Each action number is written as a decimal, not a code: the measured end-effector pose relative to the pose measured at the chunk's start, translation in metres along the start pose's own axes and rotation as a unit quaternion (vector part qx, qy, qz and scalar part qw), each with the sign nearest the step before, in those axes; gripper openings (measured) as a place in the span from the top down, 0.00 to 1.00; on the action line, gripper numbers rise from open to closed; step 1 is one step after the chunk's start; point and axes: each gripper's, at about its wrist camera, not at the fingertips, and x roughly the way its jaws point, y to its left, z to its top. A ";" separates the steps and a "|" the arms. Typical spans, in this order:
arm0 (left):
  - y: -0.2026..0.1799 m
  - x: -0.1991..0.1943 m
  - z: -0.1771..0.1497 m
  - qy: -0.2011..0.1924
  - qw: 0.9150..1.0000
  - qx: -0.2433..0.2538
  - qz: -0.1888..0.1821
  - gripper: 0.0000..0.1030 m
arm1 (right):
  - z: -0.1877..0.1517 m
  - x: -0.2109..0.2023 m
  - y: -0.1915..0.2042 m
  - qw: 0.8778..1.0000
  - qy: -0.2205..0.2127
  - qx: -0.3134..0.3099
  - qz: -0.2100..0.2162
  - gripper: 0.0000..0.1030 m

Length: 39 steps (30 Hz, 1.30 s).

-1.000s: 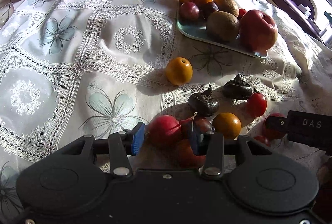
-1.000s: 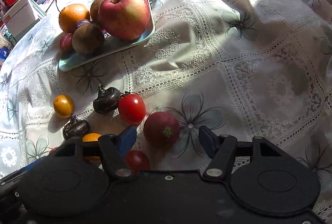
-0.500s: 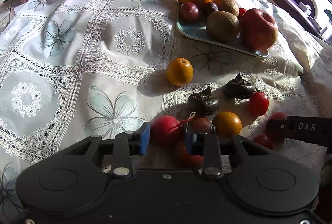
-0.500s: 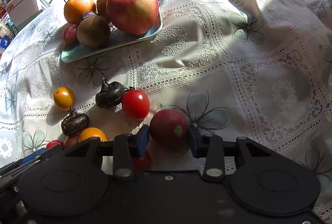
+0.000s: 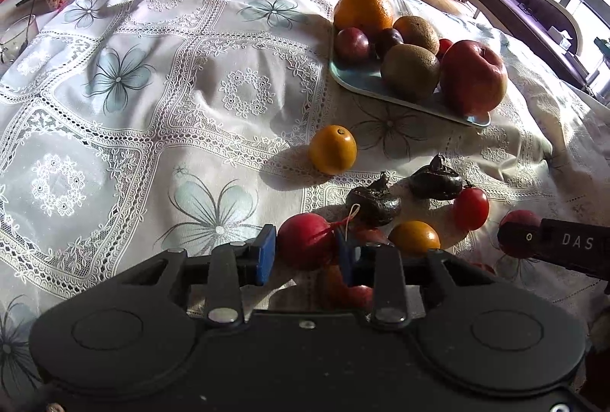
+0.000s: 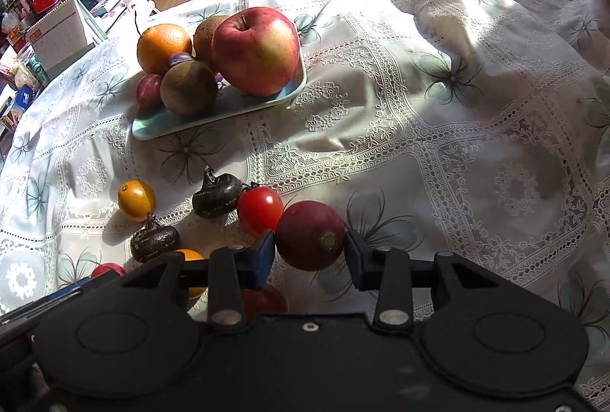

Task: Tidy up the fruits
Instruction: 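Grasp a red plum with the left tool while the right tool grasps a dark red fruit, then lift both held fruits and carry them over the wicker basket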

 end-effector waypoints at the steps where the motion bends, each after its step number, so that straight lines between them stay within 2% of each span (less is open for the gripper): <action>1: 0.000 0.001 0.000 0.001 1.000 -0.001 -0.001 0.60 | 0.000 0.000 0.000 1.000 0.000 0.001 0.002 0.61; 9: 0.000 -0.001 0.000 -0.004 1.000 -0.003 0.001 0.60 | -0.001 0.000 -0.002 1.000 -0.001 0.004 0.009 0.61; 17: -0.001 -0.008 0.002 0.010 0.999 -0.013 0.030 0.60 | -0.003 -0.014 -0.003 1.000 -0.020 0.008 0.011 0.61; 21: -0.007 -0.022 0.001 0.012 0.999 0.002 0.043 0.60 | -0.006 -0.035 0.001 0.999 -0.042 0.001 -0.006 0.61; 25: -0.011 -0.057 0.000 -0.002 0.999 0.003 0.035 0.60 | -0.015 -0.072 0.000 0.998 -0.063 -0.001 0.012 0.61; 29: -0.020 -0.101 -0.011 -0.027 0.999 0.030 0.035 0.60 | -0.034 -0.124 -0.001 0.995 -0.088 -0.014 0.034 0.61; 33: -0.023 -0.135 -0.034 -0.029 0.998 0.053 0.011 0.60 | -0.065 -0.167 -0.003 0.993 -0.093 -0.046 0.063 0.60; 37: -0.021 -0.154 -0.061 -0.019 0.997 0.072 -0.007 0.60 | -0.101 -0.189 -0.003 0.989 -0.059 -0.093 0.101 0.60; 39: -0.019 -0.156 -0.076 0.000 0.997 0.075 -0.015 0.60 | -0.118 -0.188 -0.001 0.988 -0.030 -0.114 0.103 0.60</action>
